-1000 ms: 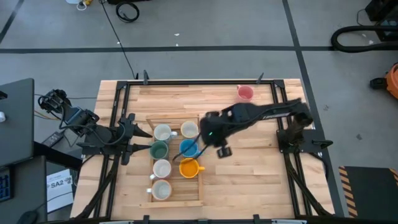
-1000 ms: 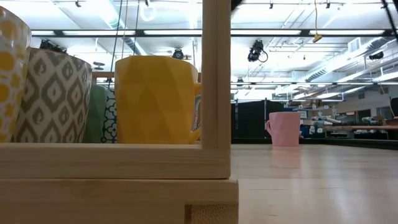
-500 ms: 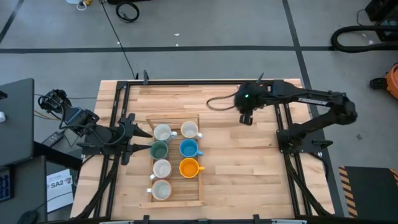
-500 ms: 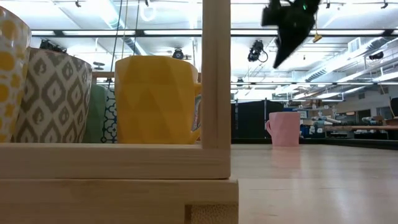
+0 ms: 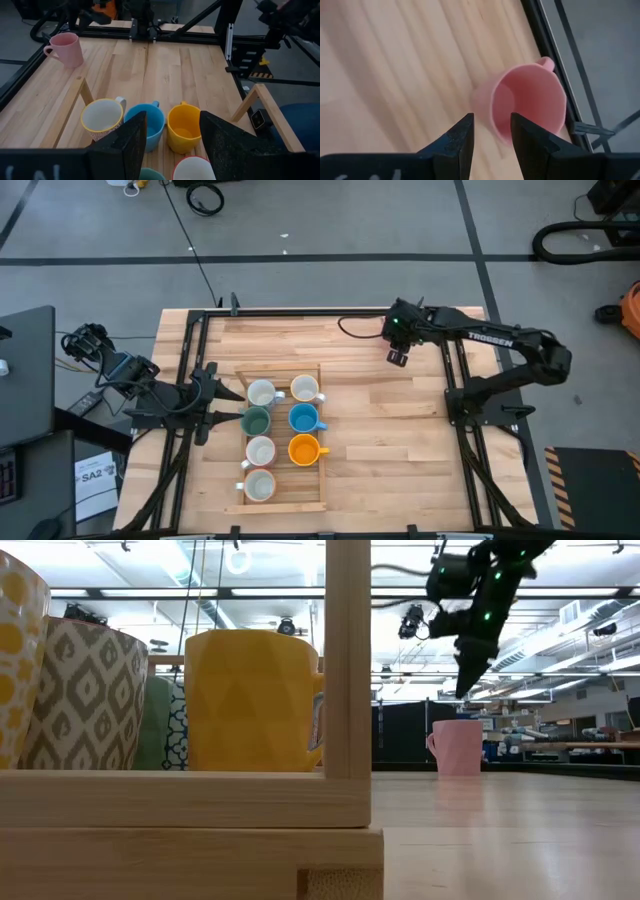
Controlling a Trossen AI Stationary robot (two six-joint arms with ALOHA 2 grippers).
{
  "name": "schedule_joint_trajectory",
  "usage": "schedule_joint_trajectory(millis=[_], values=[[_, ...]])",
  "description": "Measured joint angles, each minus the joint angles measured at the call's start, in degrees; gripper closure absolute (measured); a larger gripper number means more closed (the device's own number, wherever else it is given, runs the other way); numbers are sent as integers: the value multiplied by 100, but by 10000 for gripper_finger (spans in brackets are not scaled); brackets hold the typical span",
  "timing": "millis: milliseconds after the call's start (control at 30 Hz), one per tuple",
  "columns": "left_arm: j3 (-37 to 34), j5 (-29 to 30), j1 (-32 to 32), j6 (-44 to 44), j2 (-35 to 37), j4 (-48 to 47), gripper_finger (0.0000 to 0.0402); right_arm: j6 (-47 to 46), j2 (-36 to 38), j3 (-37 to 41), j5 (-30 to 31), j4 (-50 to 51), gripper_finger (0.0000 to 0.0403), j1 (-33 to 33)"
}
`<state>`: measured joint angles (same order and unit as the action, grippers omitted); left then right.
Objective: Place coffee mugs
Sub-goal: Put the pink mug on the shelf aligned with the yellow and white mug
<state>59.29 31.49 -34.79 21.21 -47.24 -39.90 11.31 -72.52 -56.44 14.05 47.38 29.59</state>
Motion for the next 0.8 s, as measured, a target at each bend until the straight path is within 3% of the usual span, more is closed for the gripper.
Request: schedule_joint_trajectory(millis=[300,800], values=[[0,-1,0,2,0,0,214,241,-648,1,-207,-171,270,459],[0,-1,0,4,0,0,214,239,-1468,0,-165,-193,281,653]])
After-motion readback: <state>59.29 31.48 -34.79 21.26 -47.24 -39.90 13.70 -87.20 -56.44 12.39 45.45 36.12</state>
